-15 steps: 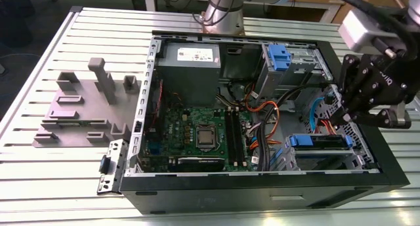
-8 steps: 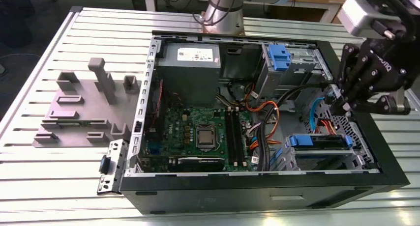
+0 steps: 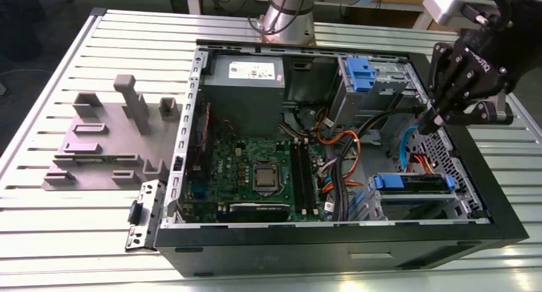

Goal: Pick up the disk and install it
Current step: 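Insert the second disk wire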

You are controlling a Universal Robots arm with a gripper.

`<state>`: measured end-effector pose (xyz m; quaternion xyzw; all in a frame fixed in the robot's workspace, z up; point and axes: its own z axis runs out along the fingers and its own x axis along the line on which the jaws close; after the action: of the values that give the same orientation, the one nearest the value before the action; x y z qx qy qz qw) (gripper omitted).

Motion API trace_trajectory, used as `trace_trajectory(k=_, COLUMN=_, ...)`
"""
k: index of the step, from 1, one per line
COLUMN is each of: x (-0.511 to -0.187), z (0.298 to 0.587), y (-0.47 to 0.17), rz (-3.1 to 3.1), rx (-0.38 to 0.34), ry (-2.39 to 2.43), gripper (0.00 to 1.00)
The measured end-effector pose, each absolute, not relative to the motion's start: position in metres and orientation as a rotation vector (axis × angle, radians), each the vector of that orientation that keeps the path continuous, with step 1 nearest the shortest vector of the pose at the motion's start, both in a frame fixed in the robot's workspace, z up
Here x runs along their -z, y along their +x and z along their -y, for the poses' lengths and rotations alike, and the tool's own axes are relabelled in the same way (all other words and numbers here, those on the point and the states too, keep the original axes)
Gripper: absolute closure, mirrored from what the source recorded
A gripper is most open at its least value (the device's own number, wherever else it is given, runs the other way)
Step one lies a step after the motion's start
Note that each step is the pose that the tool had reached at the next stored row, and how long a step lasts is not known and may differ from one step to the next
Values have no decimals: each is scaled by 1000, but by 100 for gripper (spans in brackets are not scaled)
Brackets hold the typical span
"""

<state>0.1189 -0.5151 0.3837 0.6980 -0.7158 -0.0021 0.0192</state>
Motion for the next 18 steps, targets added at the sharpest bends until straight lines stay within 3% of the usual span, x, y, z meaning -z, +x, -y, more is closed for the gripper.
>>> trace_trajectory(k=14, x=-379, z=490, y=121, rz=2190, rx=-58, ry=2133, gripper=89)
trace_trajectory(k=16, x=-377, z=489, y=122, rz=2189, rx=-58, ry=2133, gripper=76)
trace_trajectory(k=18, x=-376, z=488, y=122, rz=2188, rx=-60, ry=2132, gripper=71)
